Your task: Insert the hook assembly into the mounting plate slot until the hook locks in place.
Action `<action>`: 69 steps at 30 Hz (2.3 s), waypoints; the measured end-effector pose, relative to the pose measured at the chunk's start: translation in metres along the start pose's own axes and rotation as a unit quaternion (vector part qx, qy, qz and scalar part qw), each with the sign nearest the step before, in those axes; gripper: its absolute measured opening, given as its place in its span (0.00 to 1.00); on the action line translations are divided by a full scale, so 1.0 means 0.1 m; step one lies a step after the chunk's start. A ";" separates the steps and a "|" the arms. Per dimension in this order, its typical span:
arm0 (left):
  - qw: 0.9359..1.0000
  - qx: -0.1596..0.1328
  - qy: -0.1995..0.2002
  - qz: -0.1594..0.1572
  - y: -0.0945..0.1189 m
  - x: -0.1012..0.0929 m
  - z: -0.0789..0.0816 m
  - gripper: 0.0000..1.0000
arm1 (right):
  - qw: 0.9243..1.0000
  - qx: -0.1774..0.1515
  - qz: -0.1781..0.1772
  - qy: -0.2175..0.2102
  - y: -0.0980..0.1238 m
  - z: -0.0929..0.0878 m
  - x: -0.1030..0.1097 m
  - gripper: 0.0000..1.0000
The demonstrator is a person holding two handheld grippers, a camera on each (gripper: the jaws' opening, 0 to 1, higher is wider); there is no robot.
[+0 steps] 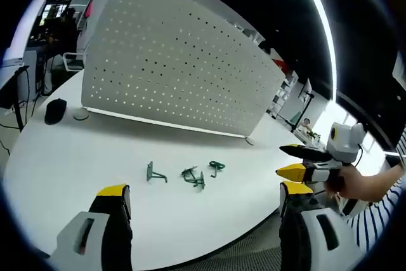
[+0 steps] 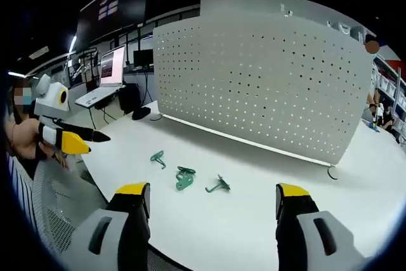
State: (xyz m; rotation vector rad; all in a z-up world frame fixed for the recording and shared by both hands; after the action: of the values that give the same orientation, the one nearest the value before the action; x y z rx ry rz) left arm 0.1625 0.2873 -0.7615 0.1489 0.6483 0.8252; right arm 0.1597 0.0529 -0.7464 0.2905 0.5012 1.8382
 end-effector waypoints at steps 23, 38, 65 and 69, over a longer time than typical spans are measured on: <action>0.999 0.002 0.030 -0.012 -0.06 -0.04 0.10 0.98 | 1.000 0.000 -0.009 -0.009 0.06 -0.03 0.01 0.76; 1.000 0.019 0.002 -0.020 -0.12 -0.09 0.24 0.97 | 0.999 -0.021 -0.022 -0.032 0.17 0.00 -0.08 0.77; 0.998 0.048 0.029 -0.033 -0.16 -0.14 -0.03 0.94 | 0.999 0.032 -0.003 -0.018 0.00 -0.14 -0.14 0.41; 0.997 0.052 0.034 -0.036 -0.18 -0.15 -0.09 0.94 | 0.999 0.047 0.008 -0.005 -0.10 -0.18 -0.16 0.40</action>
State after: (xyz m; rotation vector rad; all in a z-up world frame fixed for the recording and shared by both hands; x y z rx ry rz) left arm 0.1612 0.2635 -0.7679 0.1907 0.7567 0.7304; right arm 0.1657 0.0366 -0.7662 0.3670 0.5804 1.8308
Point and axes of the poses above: the point that each gripper's makers call its tool centre point, and the gripper's own axes: y roughly backward along the fingers, x roughly to its left, z roughly out of its top, the point moved 4 cm from there along y, roughly backward along the fingers, and after that the axes turned 3 degrees about -z, right-handed, at the moved point
